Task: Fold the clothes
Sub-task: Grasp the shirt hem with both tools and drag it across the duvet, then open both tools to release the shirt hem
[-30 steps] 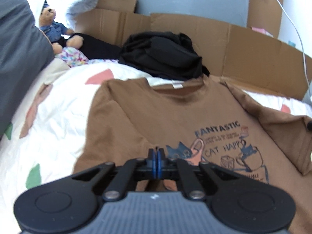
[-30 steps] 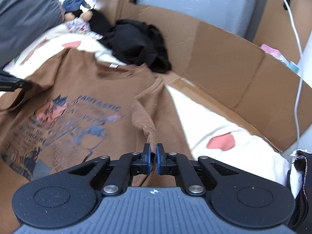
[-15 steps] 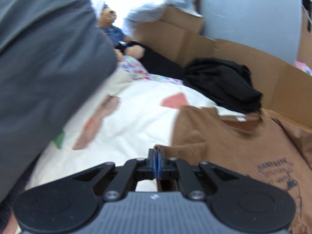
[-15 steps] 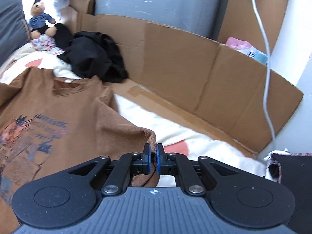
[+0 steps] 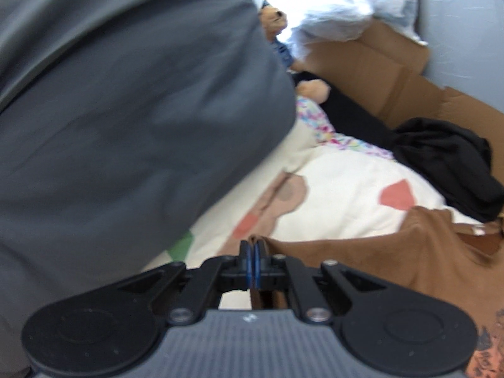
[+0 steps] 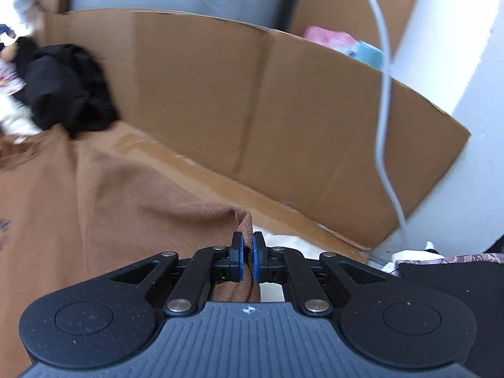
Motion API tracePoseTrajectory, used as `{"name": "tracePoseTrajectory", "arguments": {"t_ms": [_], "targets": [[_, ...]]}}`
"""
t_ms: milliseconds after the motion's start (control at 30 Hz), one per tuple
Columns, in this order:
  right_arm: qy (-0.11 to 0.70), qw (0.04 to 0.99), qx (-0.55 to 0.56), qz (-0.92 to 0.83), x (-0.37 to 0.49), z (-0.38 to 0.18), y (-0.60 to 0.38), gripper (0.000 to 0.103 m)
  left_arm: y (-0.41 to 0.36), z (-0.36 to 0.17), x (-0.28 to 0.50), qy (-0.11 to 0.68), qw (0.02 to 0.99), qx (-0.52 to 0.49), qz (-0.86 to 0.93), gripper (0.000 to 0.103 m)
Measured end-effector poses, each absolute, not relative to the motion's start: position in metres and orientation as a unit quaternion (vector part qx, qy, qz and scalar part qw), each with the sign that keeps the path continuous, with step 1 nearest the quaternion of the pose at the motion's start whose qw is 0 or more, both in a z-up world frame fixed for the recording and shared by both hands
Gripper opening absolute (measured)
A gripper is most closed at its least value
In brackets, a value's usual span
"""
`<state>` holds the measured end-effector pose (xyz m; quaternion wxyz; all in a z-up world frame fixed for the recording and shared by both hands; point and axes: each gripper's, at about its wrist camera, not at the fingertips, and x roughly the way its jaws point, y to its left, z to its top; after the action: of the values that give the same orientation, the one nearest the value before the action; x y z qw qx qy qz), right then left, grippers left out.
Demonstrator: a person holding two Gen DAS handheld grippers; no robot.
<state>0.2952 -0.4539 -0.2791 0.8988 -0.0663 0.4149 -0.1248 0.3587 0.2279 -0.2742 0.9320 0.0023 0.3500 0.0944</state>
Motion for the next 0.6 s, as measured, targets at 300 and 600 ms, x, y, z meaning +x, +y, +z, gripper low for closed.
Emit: {"name": "tracePoseTrajectory", "arguments": {"t_ms": [300,600], "targets": [[0.448,0.878,-0.061,-0.156,0.311,-0.314,-0.478,0.006,0.247,-0.307,0.367,0.389,0.911,-0.009,0.137,0.002],[0.480,0.860,-0.055,-0.166,0.316,-0.336,-0.489,0.005,0.254,-0.328,0.365,0.414,0.897,-0.003,0.154,0.002]]}}
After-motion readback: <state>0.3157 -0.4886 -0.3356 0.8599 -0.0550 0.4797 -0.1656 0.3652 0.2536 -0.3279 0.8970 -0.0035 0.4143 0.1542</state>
